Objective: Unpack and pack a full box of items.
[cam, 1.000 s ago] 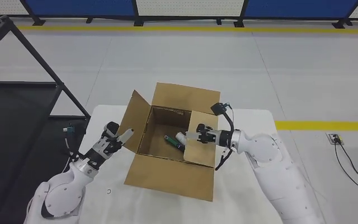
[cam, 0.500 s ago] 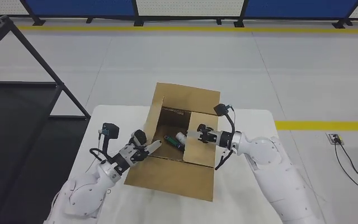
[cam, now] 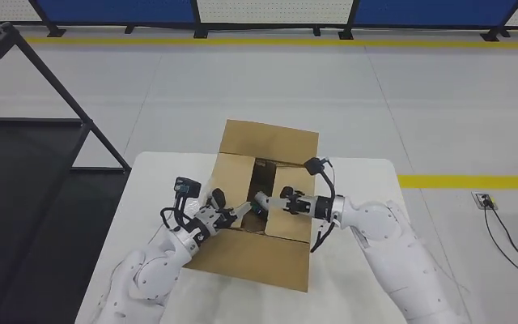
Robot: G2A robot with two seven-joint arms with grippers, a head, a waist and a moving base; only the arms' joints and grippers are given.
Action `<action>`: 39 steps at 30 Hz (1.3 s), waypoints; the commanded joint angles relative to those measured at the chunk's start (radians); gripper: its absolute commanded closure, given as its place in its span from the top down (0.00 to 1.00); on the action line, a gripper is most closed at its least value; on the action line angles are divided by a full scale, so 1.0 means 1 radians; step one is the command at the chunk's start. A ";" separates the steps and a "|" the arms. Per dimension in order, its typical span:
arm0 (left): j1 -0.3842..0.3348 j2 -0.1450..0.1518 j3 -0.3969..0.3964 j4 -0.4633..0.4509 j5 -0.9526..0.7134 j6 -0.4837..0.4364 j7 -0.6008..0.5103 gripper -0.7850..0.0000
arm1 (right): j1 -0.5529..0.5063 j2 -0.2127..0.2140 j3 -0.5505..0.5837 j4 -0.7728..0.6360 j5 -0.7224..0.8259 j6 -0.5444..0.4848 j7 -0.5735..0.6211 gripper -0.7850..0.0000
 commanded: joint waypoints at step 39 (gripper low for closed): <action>0.064 0.006 -0.163 -0.245 -0.196 0.032 0.048 1.00 | -0.047 0.039 0.033 -0.148 0.003 -0.025 -0.104 1.00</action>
